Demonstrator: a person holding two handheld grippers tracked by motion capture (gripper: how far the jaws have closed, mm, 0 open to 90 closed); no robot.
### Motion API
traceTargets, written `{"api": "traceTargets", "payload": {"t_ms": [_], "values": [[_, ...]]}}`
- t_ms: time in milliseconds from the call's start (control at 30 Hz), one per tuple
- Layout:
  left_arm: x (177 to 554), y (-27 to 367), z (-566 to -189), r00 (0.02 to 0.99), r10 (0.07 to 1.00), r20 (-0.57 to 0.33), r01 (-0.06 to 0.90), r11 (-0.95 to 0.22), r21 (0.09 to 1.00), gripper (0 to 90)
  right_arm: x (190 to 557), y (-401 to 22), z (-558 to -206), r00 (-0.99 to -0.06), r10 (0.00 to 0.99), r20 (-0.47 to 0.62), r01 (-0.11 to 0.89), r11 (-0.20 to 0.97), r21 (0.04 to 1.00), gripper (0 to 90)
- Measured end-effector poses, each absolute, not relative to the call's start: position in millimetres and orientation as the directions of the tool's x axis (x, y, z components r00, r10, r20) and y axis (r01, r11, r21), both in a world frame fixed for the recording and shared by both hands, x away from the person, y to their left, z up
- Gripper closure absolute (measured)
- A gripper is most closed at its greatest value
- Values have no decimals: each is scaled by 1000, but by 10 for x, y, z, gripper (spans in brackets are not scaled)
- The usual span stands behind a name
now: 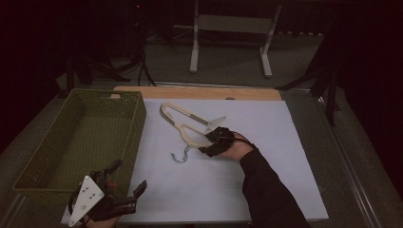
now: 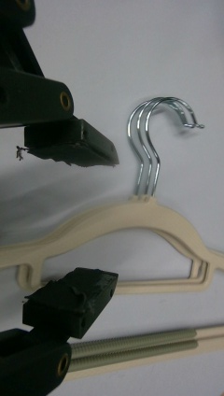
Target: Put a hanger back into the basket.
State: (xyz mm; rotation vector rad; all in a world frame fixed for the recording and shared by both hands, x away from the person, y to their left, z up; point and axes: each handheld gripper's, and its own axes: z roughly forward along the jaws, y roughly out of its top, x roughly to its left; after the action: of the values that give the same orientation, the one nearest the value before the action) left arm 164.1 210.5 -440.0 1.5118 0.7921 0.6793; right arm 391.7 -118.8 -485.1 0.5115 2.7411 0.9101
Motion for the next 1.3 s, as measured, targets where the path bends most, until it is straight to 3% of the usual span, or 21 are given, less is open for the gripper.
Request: {"api": "traceTargets", "payload": {"t_ms": [200, 333, 433, 867, 1067, 1300], "values": [[1628, 2126, -4376, 606, 793, -64, 93, 9, 996, 63, 3981, -1081, -4874, -938, 335, -91, 230, 795, 562, 446], [1626, 2137, -4362, 608, 789, -90, 107, 31, 994, 73, 4013, -976, -4911, -946, 310, -99, 211, 816, 538, 549], [1593, 2163, -4308, 614, 778, -132, 106, 85, 991, 98, 4060, -936, -4956, -937, 331, -112, 230, 826, 514, 577], [1537, 2071, -4252, 657, 745, -113, 93, 69, 993, 99, 4226, -952, -5142, -941, 338, -21, 280, 812, 512, 590], [1575, 2086, -4296, 640, 756, -136, 119, 77, 990, 101, 4219, -963, -5156, -955, 295, -40, 229, 813, 536, 700], [1560, 2096, -4291, 636, 762, -124, 108, 72, 992, 101, 4151, -924, -5140, -957, 273, -100, 183, 834, 520, 718]]}}
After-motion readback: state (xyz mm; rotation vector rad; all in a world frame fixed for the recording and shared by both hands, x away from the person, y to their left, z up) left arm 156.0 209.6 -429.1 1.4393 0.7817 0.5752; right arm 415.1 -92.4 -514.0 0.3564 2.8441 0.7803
